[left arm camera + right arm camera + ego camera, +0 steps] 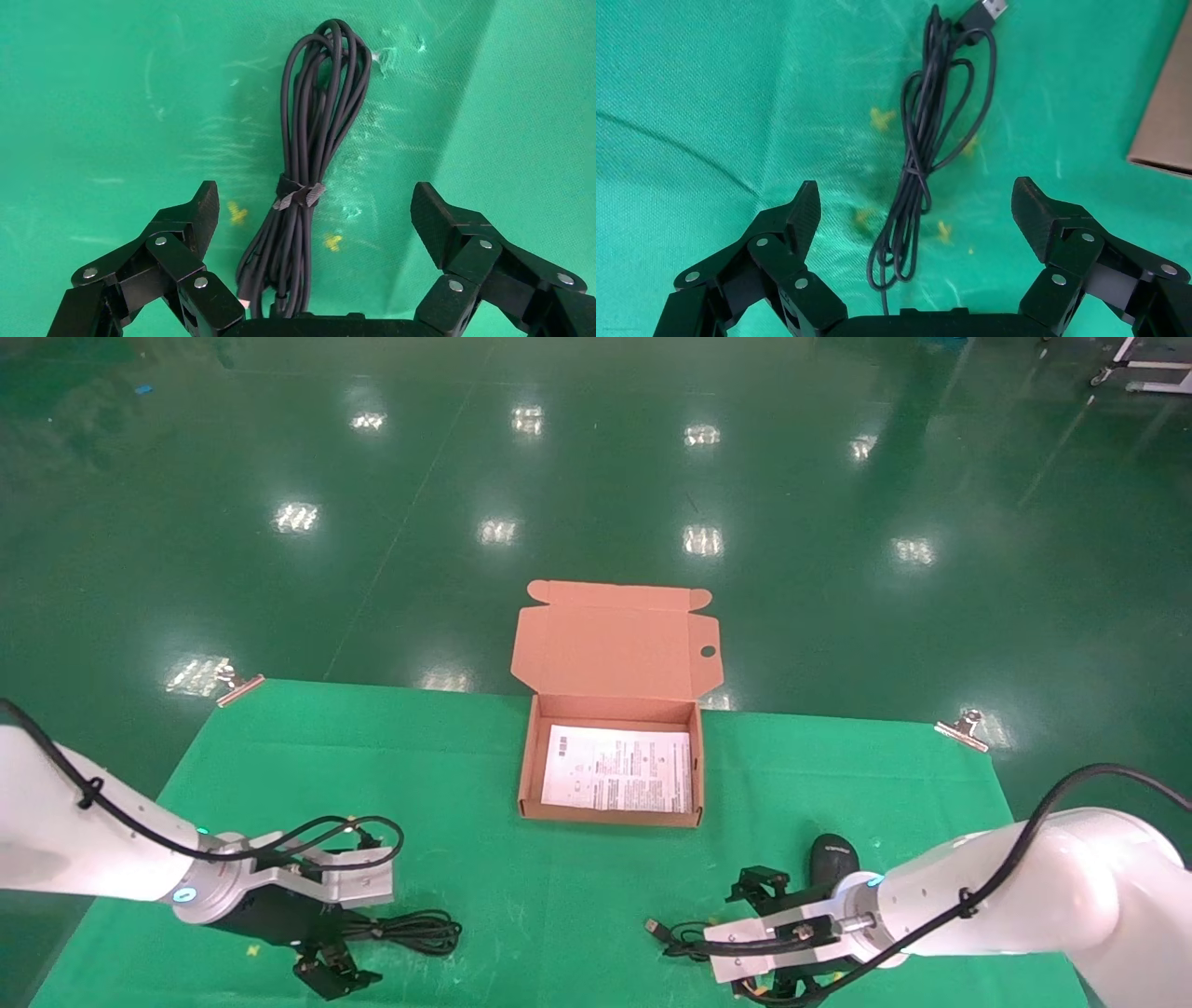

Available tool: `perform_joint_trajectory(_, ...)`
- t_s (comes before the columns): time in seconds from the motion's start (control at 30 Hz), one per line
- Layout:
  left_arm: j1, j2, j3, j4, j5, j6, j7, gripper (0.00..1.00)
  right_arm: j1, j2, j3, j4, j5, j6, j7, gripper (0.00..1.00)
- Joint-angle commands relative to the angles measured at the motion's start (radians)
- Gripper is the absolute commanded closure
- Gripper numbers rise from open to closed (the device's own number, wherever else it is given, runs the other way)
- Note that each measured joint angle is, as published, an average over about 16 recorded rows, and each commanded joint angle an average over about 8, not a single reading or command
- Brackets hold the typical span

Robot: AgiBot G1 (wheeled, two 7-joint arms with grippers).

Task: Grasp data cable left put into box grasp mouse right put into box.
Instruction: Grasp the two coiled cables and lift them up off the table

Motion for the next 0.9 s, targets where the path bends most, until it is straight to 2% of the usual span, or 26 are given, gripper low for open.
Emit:
perform_joint_trajectory(0.03, -0.005, 0.011, 0.000, 0.035, 0.000, -0.006, 0.017, 0.00, 0.000, -0.012, -0.002, -0.021, -0.006, 0.008, 0.003, 0.00)
perform_joint_trajectory(0.13, -0.009, 0.023, -0.003, 0.076, -0.006, -0.015, 0.040, 0.00, -0.001, -0.024, -0.006, -0.045, -0.020, 0.022, 0.009, 0.00)
perform_joint_trajectory(0.2, -0.012, 0.028, -0.006, 0.098, -0.012, -0.020, 0.060, 0.02, -0.001, -0.031, -0.005, -0.061, -0.025, 0.031, 0.019, 0.22)
perform_joint_trajectory(0.4, -0.020, 0.038, -0.012, 0.142, -0.022, -0.027, 0.105, 0.76, -0.003, -0.040, 0.009, -0.101, -0.019, 0.049, 0.050, 0.97)
perform_joint_trajectory(0.47, -0.021, 0.040, -0.012, 0.149, -0.023, -0.028, 0.109, 0.99, -0.003, -0.040, 0.011, -0.107, -0.016, 0.051, 0.054, 1.00)
perform_joint_trajectory(0.9, -0.019, 0.037, -0.012, 0.136, -0.023, -0.025, 0.101, 1.00, -0.003, -0.039, 0.009, -0.096, -0.015, 0.049, 0.046, 1.00)
